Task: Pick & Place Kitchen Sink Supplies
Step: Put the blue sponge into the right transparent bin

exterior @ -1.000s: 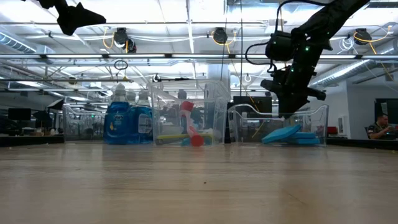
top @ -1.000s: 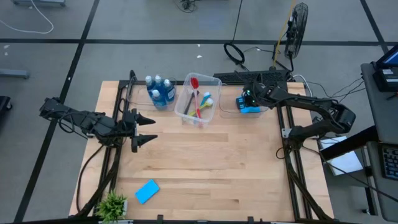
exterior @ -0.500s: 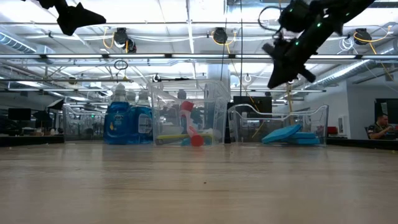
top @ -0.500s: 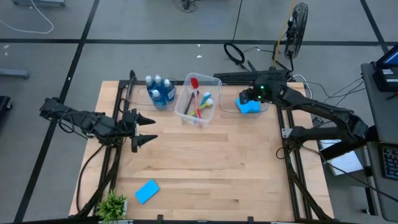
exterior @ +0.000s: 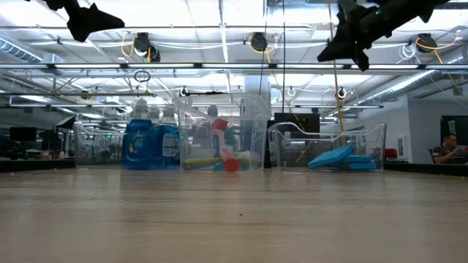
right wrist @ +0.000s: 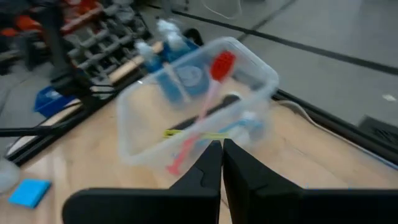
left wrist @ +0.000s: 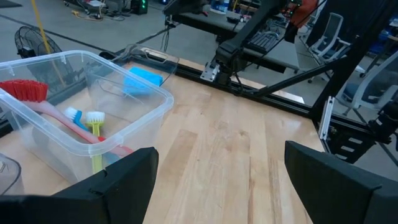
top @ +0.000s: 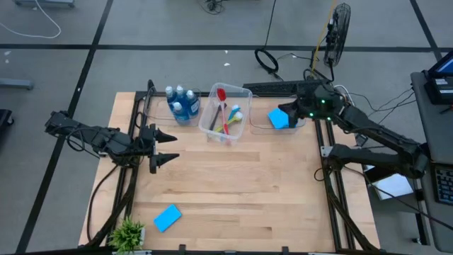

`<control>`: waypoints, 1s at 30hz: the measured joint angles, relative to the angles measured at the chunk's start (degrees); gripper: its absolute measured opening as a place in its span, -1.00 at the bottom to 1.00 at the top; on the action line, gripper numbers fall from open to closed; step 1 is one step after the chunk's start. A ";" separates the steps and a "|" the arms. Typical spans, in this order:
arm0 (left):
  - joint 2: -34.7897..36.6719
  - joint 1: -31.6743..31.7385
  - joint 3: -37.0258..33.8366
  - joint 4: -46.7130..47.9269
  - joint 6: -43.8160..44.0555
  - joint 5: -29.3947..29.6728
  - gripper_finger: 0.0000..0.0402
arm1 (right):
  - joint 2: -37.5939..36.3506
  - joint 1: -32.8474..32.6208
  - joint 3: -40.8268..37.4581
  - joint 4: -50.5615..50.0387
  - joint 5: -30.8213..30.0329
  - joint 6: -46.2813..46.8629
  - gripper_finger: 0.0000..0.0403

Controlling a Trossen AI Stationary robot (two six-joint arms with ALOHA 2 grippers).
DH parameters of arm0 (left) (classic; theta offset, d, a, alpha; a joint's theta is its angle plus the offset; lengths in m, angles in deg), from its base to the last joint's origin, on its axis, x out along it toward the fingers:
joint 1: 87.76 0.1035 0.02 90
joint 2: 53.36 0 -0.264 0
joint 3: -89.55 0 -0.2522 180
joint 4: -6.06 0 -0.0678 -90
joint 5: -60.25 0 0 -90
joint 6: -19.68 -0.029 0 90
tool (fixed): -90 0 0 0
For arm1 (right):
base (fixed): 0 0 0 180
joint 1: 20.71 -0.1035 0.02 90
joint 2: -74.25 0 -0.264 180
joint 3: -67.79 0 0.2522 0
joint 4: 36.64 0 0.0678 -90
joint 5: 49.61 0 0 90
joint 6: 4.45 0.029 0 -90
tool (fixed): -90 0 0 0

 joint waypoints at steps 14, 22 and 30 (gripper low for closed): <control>0.00 0.00 0.00 0.01 3.27 -0.05 0.74 | -13.41 -3.41 -10.28 4.90 1.61 6.49 -1.00; 0.00 0.01 0.00 0.01 3.25 -0.05 0.74 | -21.29 -9.26 -23.67 15.92 -0.10 11.50 -1.00; 0.00 0.00 0.00 0.00 7.05 -0.03 0.74 | -29.46 -11.28 -34.35 29.55 0.17 11.47 -1.00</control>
